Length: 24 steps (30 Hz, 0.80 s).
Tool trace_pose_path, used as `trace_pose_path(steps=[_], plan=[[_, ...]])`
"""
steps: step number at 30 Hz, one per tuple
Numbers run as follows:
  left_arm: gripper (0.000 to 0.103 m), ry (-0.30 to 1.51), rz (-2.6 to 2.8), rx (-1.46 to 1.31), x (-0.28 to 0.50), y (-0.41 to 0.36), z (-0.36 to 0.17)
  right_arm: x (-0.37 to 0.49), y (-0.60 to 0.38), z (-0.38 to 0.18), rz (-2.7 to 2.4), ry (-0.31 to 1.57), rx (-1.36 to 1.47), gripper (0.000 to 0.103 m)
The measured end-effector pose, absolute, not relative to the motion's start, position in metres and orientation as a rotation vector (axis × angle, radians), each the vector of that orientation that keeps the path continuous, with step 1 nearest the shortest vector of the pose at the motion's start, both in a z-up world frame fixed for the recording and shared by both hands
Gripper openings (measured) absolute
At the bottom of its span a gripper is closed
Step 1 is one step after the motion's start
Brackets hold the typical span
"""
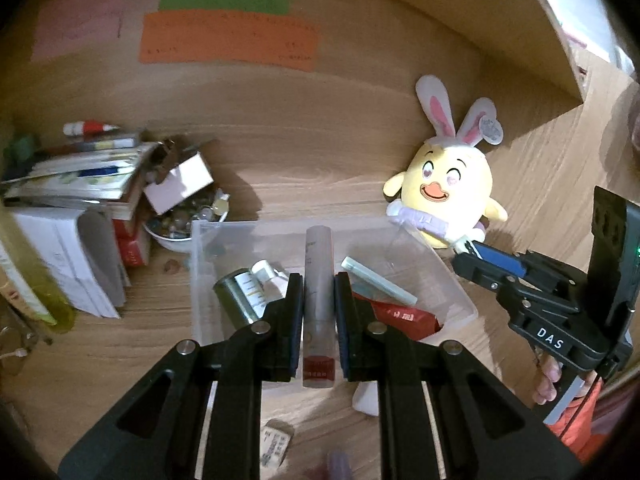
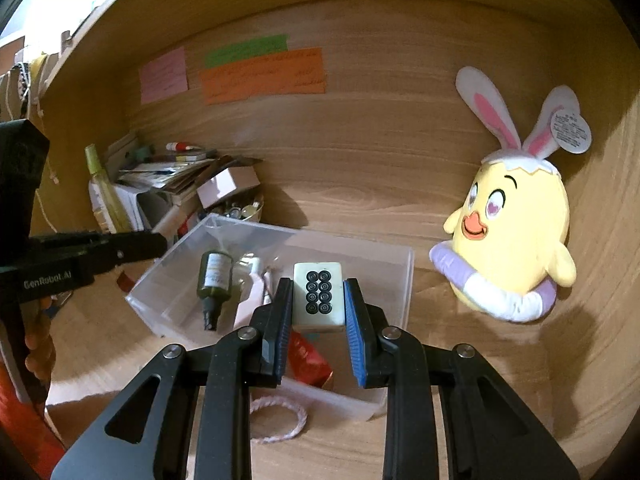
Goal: Organize objects
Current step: 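Carry the tube and tile into the clear box and open both tools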
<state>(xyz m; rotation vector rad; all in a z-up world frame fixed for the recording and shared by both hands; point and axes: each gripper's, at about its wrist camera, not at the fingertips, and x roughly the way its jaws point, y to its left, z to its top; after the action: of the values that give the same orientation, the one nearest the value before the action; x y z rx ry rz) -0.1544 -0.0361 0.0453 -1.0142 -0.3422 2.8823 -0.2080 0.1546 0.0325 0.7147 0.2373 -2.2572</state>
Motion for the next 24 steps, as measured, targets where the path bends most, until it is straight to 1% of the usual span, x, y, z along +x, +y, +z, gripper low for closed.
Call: trace_pose_path(steps=[9, 12, 24], plan=[[0.014, -0.380, 2.819, -1.142, -0.193, -0.039, 0.018, -0.241, 0.137, -0.001, -2.237, 0.256, 0.851, 0.023], [0.014, -0.364, 2.805, -1.190, -0.203, -0.037, 0.007, -0.247, 0.134, -0.010, -2.230, 0.272, 0.880, 0.023], [0.014, -0.343, 2.772, -1.272, -0.224, -0.031, -0.017, -0.251, 0.121, -0.025, -2.211, 0.341, 0.917, 0.023]])
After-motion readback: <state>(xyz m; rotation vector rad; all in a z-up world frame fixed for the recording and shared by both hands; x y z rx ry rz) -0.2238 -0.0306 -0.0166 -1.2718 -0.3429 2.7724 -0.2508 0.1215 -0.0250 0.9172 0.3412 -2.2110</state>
